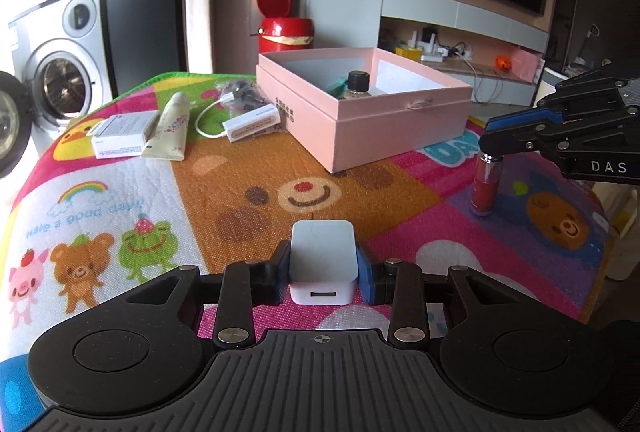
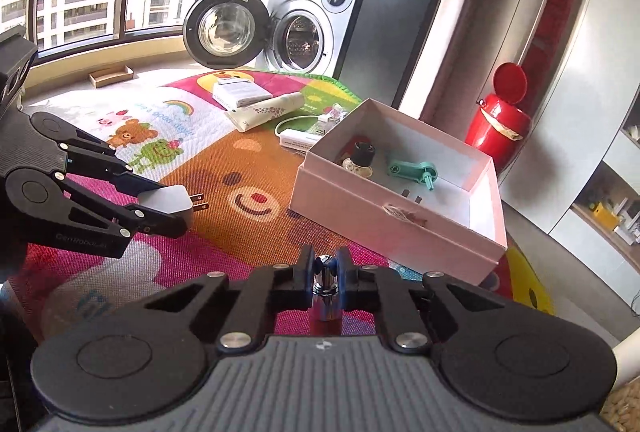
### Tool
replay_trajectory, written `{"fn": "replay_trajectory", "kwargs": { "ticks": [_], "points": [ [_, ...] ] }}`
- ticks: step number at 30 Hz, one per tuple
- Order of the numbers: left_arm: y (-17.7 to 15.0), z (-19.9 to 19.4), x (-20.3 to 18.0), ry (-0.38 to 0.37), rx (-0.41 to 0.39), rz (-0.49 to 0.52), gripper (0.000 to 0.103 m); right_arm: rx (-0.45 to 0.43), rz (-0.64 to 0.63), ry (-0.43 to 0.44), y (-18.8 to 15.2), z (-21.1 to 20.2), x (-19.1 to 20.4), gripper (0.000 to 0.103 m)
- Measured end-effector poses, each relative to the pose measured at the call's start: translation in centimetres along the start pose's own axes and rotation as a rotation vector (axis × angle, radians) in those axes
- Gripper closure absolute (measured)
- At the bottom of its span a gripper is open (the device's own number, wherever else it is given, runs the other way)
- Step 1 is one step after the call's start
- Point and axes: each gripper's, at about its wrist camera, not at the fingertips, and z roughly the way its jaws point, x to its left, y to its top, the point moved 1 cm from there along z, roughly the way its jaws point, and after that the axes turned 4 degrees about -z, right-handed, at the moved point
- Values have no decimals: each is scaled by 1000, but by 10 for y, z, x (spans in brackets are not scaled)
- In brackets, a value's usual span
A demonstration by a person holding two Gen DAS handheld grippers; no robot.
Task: Organize rigid objects
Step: 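Carry the charger cube and red lipstick over the pink box and open both tools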
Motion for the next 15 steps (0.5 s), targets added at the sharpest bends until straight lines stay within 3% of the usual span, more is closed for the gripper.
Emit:
{"fn": "replay_trajectory", "kwargs": {
  "ticks": [7, 12, 15],
  "points": [
    [33, -16, -34, -90, -96, 80, 65, -46, 90, -29, 5, -23, -31, 92],
    [100, -1, -46, -108, -189, 142, 65, -131, 153, -76, 35, -23, -71, 92],
    [147, 32, -44, -86, -200, 93, 65, -180, 198, -113, 56, -9, -96, 92]
  ]
}}
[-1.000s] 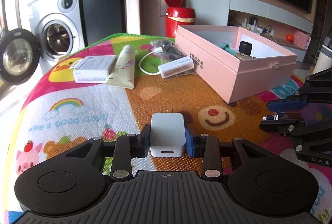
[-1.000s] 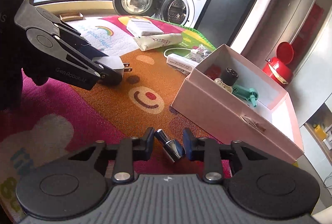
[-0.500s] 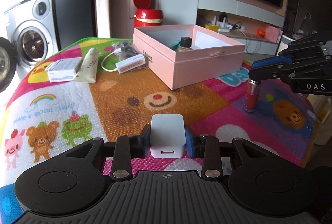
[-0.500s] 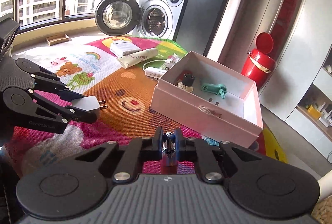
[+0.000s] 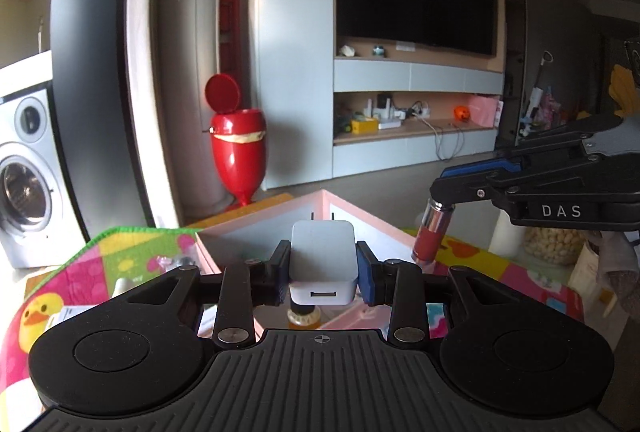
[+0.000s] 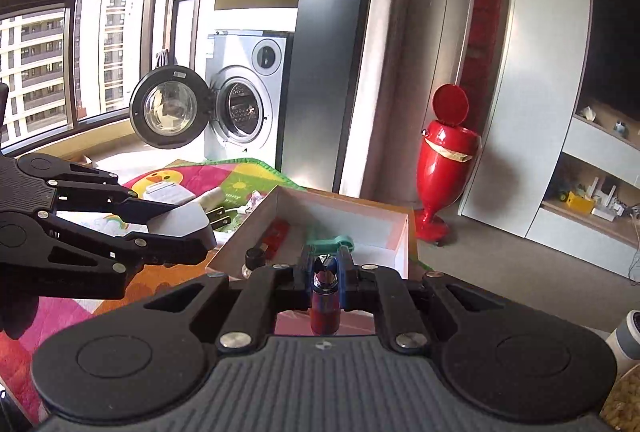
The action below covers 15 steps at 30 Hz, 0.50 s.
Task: Organize rigid objects
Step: 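Carry the charger cube and red lipstick over the pink box and open both tools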
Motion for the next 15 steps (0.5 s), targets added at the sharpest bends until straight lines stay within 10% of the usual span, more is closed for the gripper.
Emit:
{"fn": "replay_trajectory", "kwargs": {
  "ticks": [7, 15],
  "points": [
    [24, 101, 22, 19, 173, -113, 66, 0, 78, -10, 19, 64, -21, 92],
    [2, 55, 52, 44, 69, -225, 67, 94, 153, 13, -6, 131, -35, 92]
  ]
}}
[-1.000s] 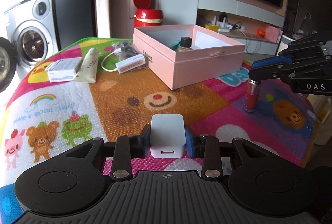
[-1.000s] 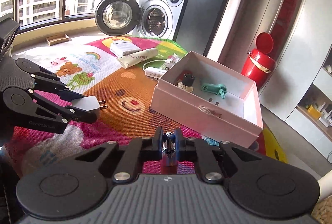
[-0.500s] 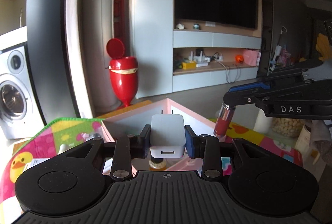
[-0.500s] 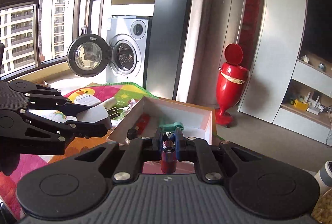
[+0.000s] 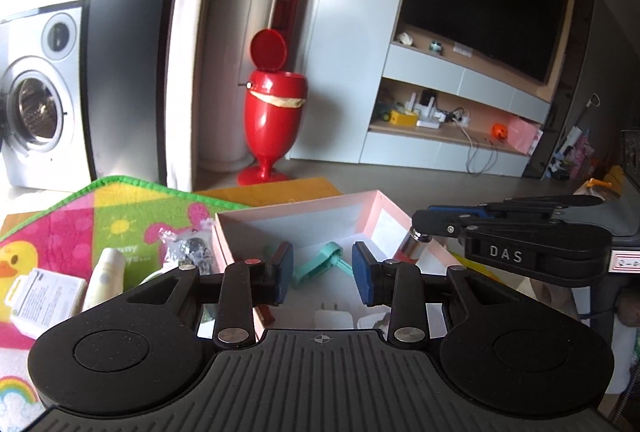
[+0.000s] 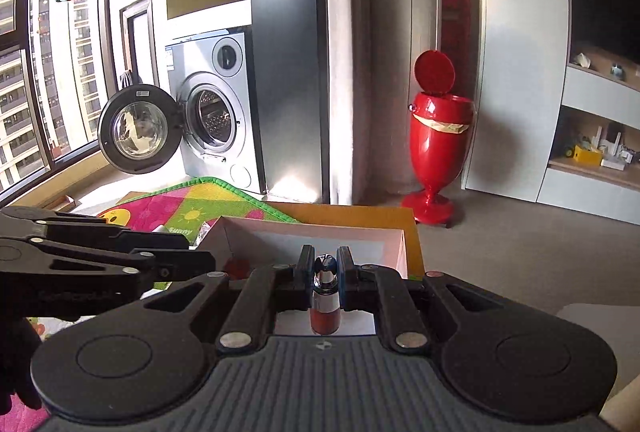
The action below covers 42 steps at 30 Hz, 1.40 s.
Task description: Organize rigid objects
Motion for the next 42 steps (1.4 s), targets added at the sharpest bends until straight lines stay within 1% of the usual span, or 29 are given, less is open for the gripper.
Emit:
{"fn": "replay_trajectory", "kwargs": {
  "ticks": [3, 6, 10, 12, 14, 15, 18, 20, 22, 25, 27, 28, 29, 32, 33, 35, 37, 39, 42],
  "points": [
    [-18, -30, 8, -2, -23, -36, 67, 40, 3, -13, -11, 14, -2, 92],
    [-42, -48, 24, 11, -3, -88, 67, 83, 12, -19, -23, 24, -2, 92],
    [-65, -61, 46, 64, 25, -139, 68, 98, 13, -19, -26, 24, -4, 92],
    [-74, -68, 58, 90, 33, -163, 68, 108, 35, -16, -22, 22, -5, 90],
    [-82, -72, 68, 122, 31, -172, 68, 103, 49, -2, -17, 17, -3, 84],
    [-85, -73, 72, 138, 32, -176, 68, 90, 56, 5, -12, 13, 1, 82],
    [-95, -79, 87, 164, 42, -211, 68, 57, 37, 31, 5, 0, 22, 78],
    [-100, -82, 94, 181, 48, -222, 68, 47, 6, 59, 17, -4, 45, 64],
    [-108, -87, 101, 206, 48, -220, 68, 69, -24, 99, 27, 0, 70, 58],
    [-117, -94, 111, 221, 48, -240, 68, 150, -31, 158, 38, 20, 106, 58],
    [-123, -102, 117, 219, 39, -260, 68, 194, -63, 200, 43, 37, 132, 58],
    [-125, -106, 120, 217, 35, -267, 68, 220, -95, 203, 44, 47, 145, 55],
    [-126, -110, 122, 215, 31, -272, 68, 255, -128, 198, 44, 58, 158, 50],
    [-129, -121, 128, 217, 19, -281, 68, 339, -218, 182, 35, 87, 191, 49],
    [-130, -124, 131, 222, 14, -285, 68, 351, -242, 169, 32, 94, 197, 49],
    [-132, -129, 136, 227, 5, -298, 68, 374, -296, 110, 23, 111, 211, 49],
    [-133, -133, 141, 232, -1, -311, 68, 391, -297, 92, 16, 120, 214, 49],
    [-132, -135, 148, 241, -10, -322, 68, 391, -257, 131, 14, 119, 213, 49],
    [-128, -137, 155, 266, -30, -344, 68, 357, -192, 200, 17, 114, 213, 49]
  ]
}}
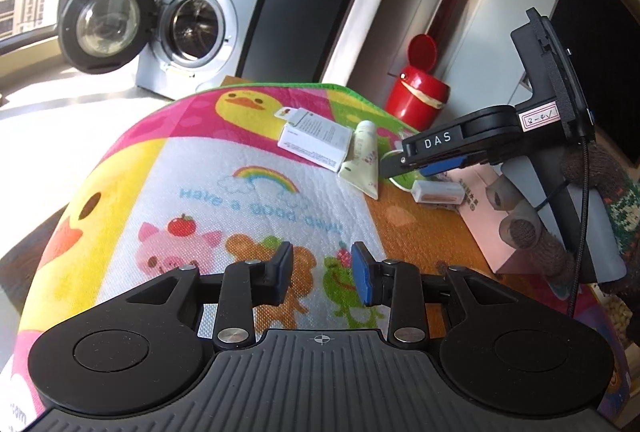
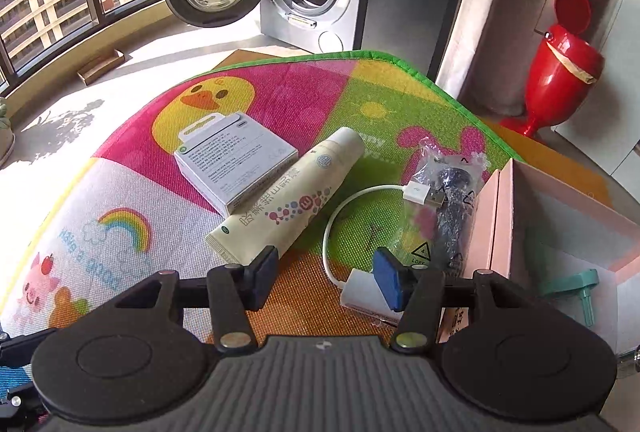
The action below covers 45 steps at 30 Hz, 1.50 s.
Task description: Organize rigid objects
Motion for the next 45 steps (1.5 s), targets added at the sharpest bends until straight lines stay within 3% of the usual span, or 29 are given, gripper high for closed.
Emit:
{"fn": "replay_trajectory", "kwargs": {
  "ticks": [3, 7, 10, 13, 15, 18, 21, 22, 23, 27, 28, 30, 33, 34, 35, 36, 38, 45],
  "points": [
    [4, 0, 3, 40, -8, -25, 68, -44, 85, 39, 14, -2, -1, 48],
    [5, -1, 5, 106, 40, -39, 68, -56, 125, 75, 48, 14, 2, 37],
    [6, -5, 11, 94, 70, -84, 68, -57, 133, 142, 67, 38, 8, 33],
    [6, -9, 13, 87, 79, -92, 68, -61, 171, 115, 75, 63, 9, 33],
    [7, -10, 15, 92, 81, -87, 68, -29, 220, 142, 74, 74, 7, 33],
    [12, -10, 17, 90, 78, -90, 68, 4, 273, 250, 63, 75, 6, 34],
    [20, -4, 20, 99, 62, -93, 68, 81, 259, 443, 53, 66, 11, 36],
    [23, -2, 21, 108, 50, -94, 68, 73, 263, 447, 52, 60, 10, 39],
    [26, 0, 21, 115, 41, -96, 68, 44, 272, 388, 52, 52, 8, 39],
    [37, 8, 18, 141, 31, -92, 68, -62, 280, -14, 54, 48, -1, 38],
    [39, 9, 16, 147, 32, -79, 68, -46, 260, -36, 53, 55, -3, 38],
    [41, 10, 12, 161, 33, -52, 68, 11, 256, -3, 48, 70, -5, 38],
    [42, 13, 9, 186, 46, -35, 68, -11, 221, 21, 41, 72, 3, 40],
    [42, 13, 9, 190, 49, -35, 68, -14, 178, 9, 40, 70, 10, 48],
    [42, 15, 10, 195, 53, -34, 68, -10, 126, 9, 37, 68, 17, 63],
    [42, 15, 9, 200, 56, -32, 68, -4, 88, 14, 35, 66, 22, 67],
    [42, 17, 8, 210, 58, -25, 68, 5, 32, 35, 23, 53, 30, 86],
    [47, 29, 3, 235, 60, 21, 68, -12, -64, 129, -45, -5, 48, 92]
  ]
}}
